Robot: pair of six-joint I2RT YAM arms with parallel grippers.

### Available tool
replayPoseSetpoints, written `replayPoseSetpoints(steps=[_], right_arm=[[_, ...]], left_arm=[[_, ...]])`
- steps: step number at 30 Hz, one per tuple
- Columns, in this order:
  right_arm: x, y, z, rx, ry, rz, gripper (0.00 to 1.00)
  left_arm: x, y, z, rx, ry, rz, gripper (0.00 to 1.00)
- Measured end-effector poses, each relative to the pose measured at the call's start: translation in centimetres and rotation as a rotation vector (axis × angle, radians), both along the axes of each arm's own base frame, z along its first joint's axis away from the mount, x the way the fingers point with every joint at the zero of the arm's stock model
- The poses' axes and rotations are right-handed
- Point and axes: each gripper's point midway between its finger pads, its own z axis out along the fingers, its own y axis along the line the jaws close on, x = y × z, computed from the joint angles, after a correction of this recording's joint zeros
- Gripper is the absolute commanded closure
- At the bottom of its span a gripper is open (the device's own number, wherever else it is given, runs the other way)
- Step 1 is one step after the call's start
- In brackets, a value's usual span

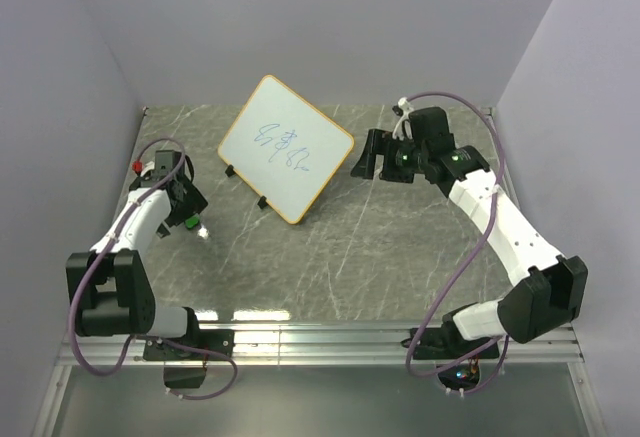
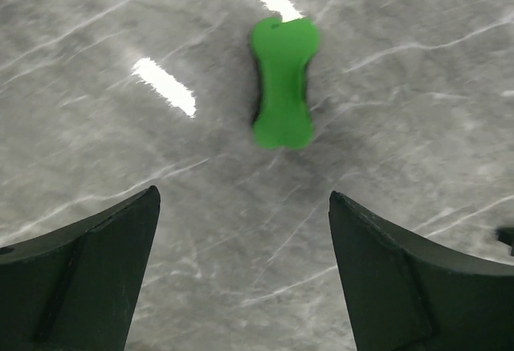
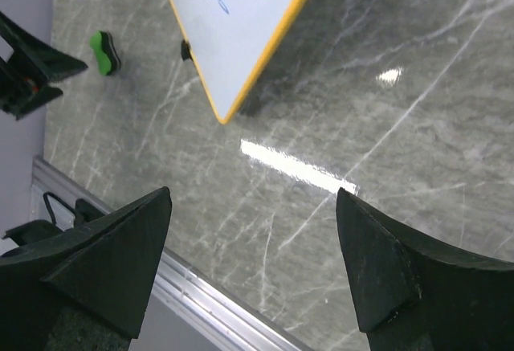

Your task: Erase the whiteboard

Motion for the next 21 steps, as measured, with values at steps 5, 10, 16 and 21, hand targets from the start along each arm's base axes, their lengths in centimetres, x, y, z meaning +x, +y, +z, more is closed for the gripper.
replayPoseSetpoints(steps=[5, 10, 16, 21], right_arm=[[-1.2, -0.3, -2.5, -0.011, 0.048, 0.006, 0.11], [-1.5, -0.5, -3.9, -0.021, 0.074, 0.003, 0.11], [-1.0, -0.9, -3.8, -0.024, 0.06, -0.013, 0.11], [-0.3, -1.3, -4.0, -0.026, 0.06, -0.034, 0.11]], left_arm=[[1.7, -0.3, -0.6, -0.016, -0.027, -0.042, 0.1], [3.3, 0.7, -2.3, -0.008, 0.026, -0.048, 0.08], [3.6, 1.5, -4.4, -0.006, 0.085, -0.049, 0.1], [4.1, 1.3, -4.7, -0.024, 0.074, -0.07, 0.29]])
